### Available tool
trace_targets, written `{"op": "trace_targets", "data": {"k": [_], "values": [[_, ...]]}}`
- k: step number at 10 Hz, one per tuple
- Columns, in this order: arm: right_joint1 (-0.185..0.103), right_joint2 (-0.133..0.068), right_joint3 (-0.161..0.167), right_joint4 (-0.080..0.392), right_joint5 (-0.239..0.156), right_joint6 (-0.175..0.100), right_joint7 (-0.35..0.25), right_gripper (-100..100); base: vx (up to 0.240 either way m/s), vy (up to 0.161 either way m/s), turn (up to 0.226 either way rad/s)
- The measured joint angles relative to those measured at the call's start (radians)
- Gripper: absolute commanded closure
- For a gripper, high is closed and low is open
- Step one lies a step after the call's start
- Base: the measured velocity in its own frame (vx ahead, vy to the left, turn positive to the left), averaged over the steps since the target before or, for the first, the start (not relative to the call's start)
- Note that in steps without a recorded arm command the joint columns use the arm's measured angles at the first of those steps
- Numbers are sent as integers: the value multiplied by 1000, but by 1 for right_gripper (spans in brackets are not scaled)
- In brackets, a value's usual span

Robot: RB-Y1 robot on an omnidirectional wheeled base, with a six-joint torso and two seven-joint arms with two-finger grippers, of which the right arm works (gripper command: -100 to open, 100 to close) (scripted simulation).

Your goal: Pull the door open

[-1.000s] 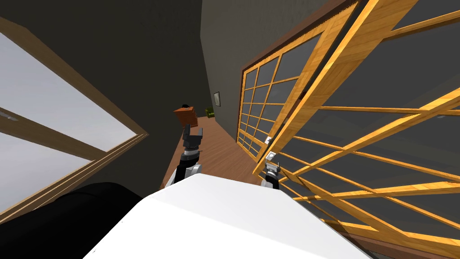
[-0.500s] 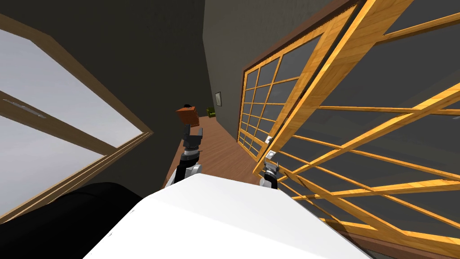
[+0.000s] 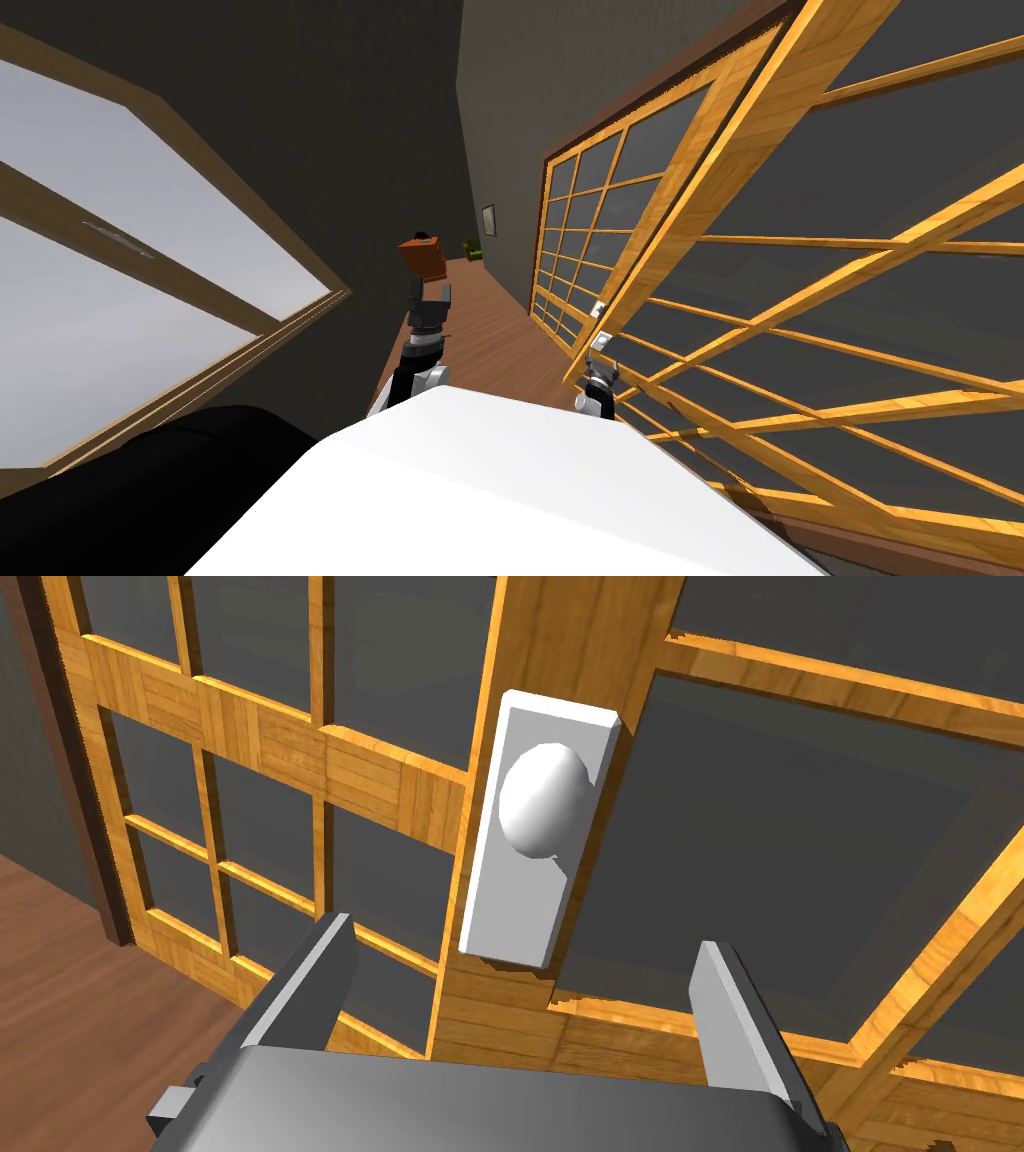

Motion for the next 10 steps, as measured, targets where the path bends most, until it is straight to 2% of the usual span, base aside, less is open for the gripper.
{"op": "trace_targets", "data": {"k": [3,5,6,7,9,10], "values": [[-6,9,10,-7,-27,6,-69,-100,-77,-7,30],[-13,9,13,3,-35,2,-91,-100,26,-2,22],[-2,-5,14,0,-34,3,-103,-100,159,10,27],[18,-14,15,-26,-35,15,-115,-100,121,5,-1],[18,-29,17,-9,-34,9,-135,-100,104,6,19],[20,-47,19,11,-33,-1,-155,-100,146,-4,27]]}}
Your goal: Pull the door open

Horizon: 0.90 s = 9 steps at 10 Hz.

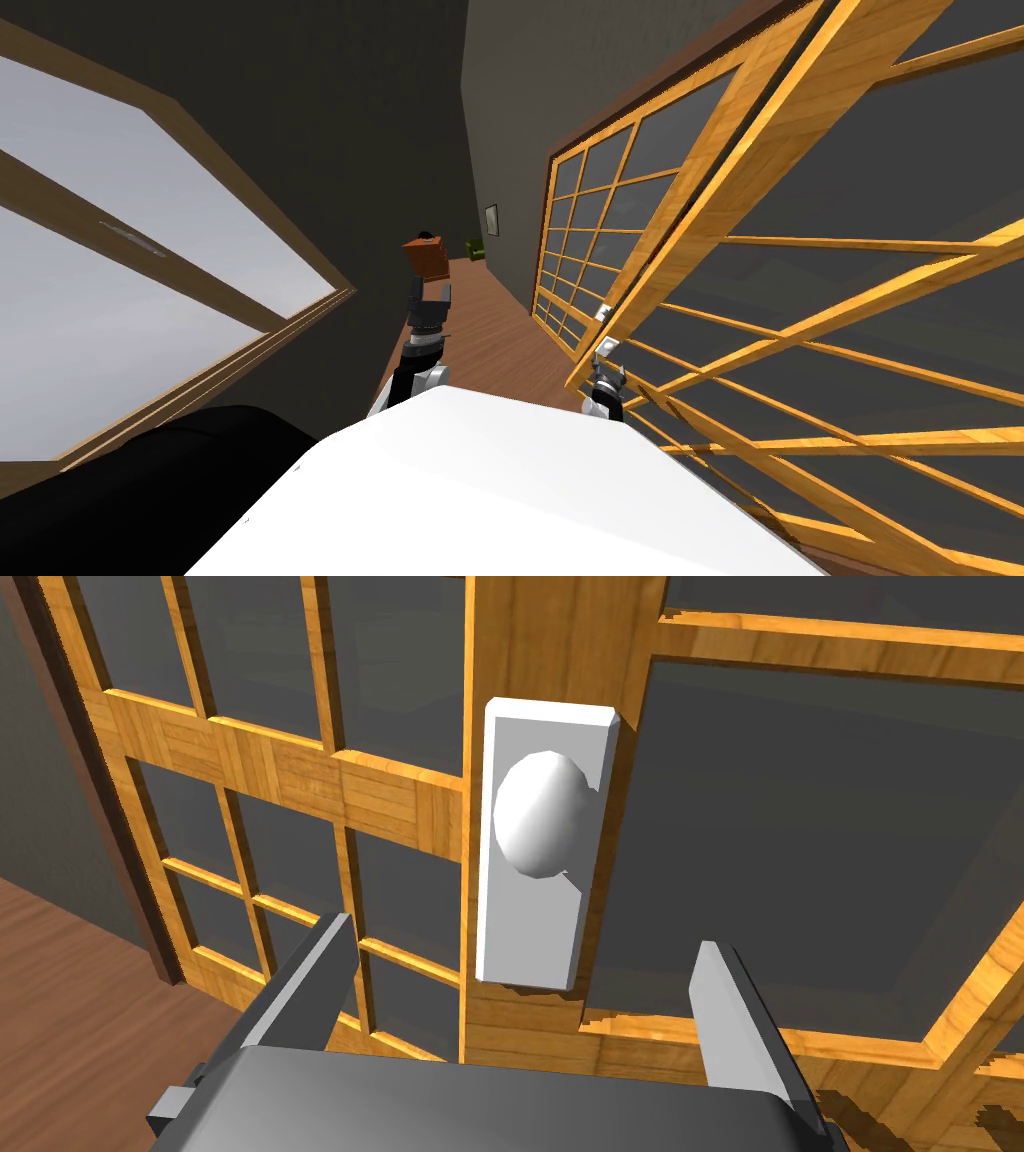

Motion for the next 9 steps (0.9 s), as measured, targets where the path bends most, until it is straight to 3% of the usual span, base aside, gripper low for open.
{"op": "trace_targets", "data": {"k": [2,3,4,7,8,9], "values": [[4,-35,4,36,1,-20,-45,-100,173,-3,39],[28,-50,6,17,2,-15,-65,-100,169,13,27],[28,-70,8,35,2,-19,-87,-100,149,8,29],[61,-118,13,29,2,-14,-144,-100,120,-1,20],[62,-119,13,30,2,-15,-148,100,-8,-1,-3],[61,-119,13,29,2,-15,-146,100,-25,-9,-26]]}}
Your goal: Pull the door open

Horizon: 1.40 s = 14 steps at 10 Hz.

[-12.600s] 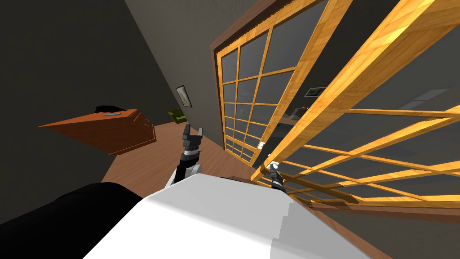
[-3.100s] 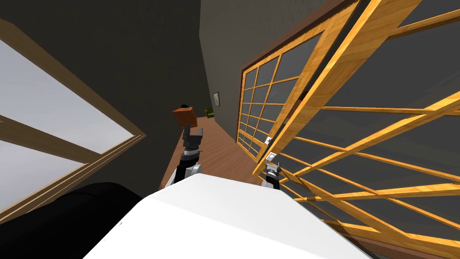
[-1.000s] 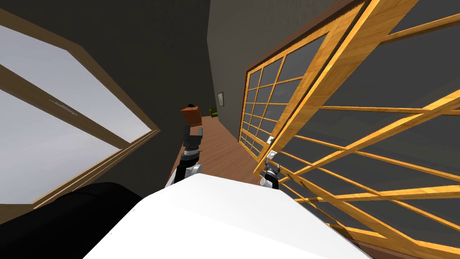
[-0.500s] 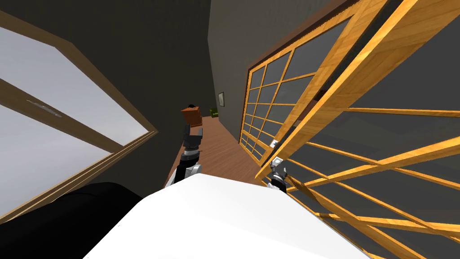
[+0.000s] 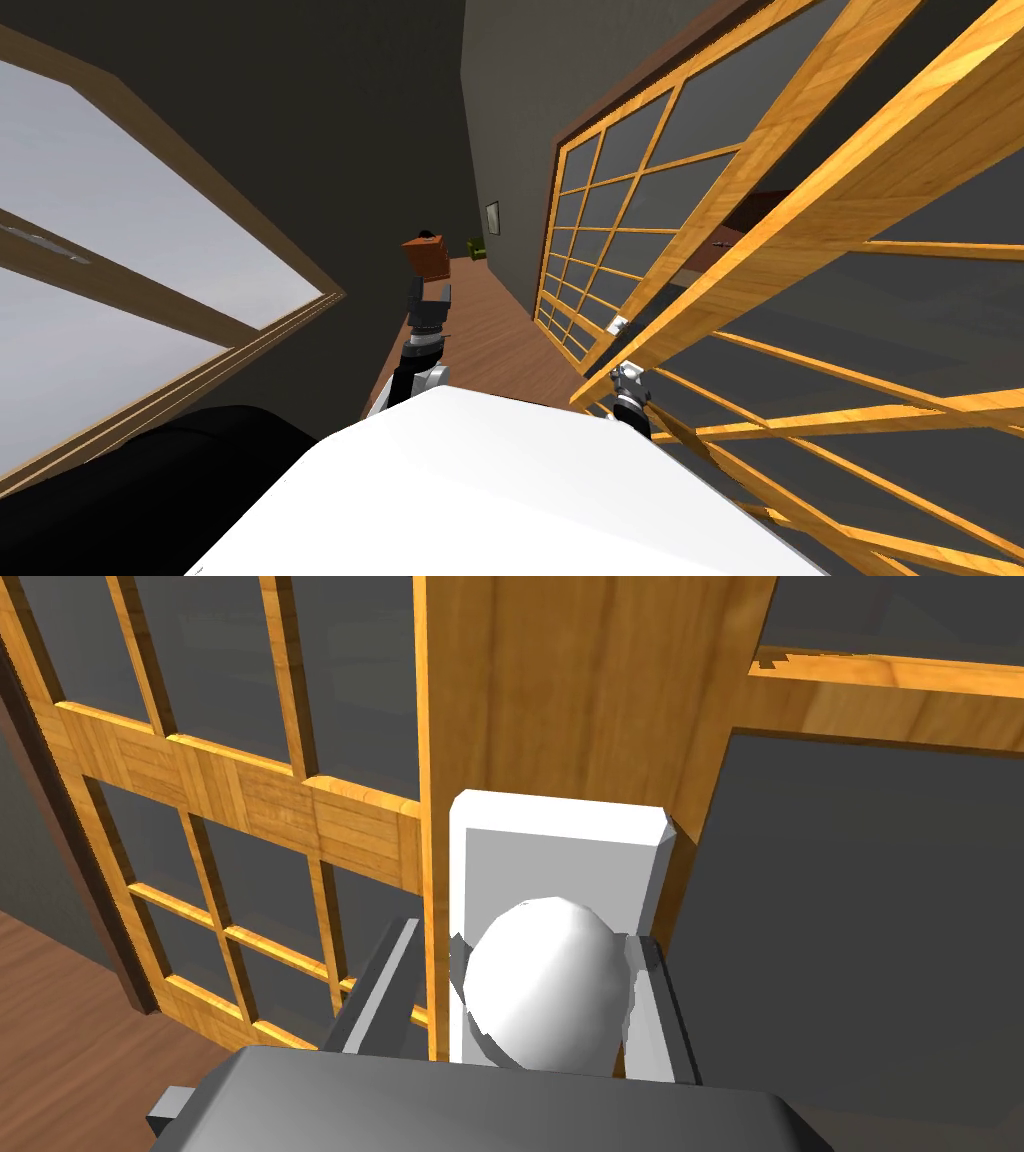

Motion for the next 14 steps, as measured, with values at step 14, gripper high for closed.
{"op": "trace_targets", "data": {"k": [14], "values": [[-2,-11,93,-25,58,21,-75,100,-145,-2,46]]}}
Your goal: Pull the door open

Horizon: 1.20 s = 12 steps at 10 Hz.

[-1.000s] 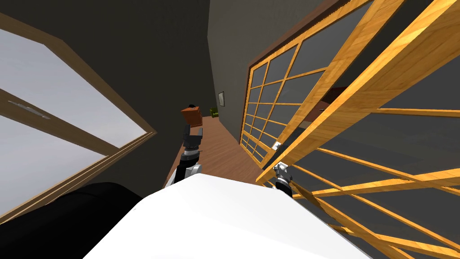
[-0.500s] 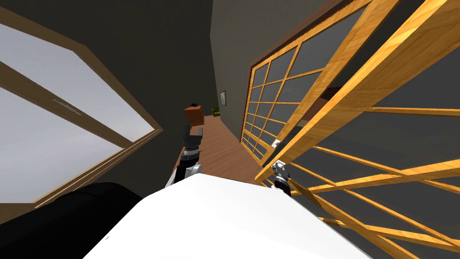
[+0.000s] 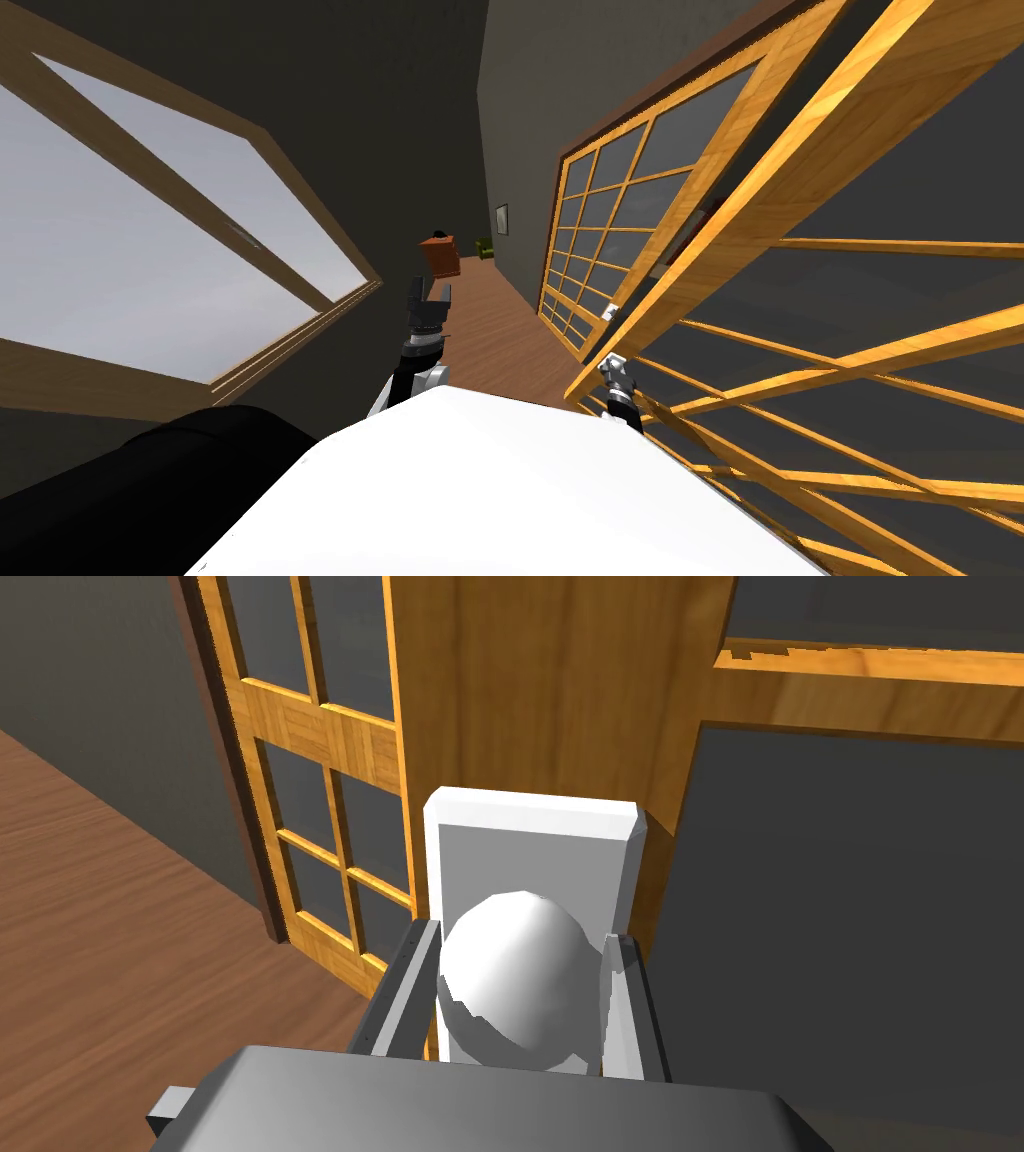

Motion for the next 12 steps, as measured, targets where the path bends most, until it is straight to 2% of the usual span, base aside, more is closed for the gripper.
{"op": "trace_targets", "data": {"k": [3,7,12], "values": [[5,2,23,-9,14,4,-16,100,-143,-6,37],[4,-9,60,-13,40,-5,-46,100,-201,-13,58],[28,-21,111,-49,74,-2,-84,100,-204,-1,46]]}}
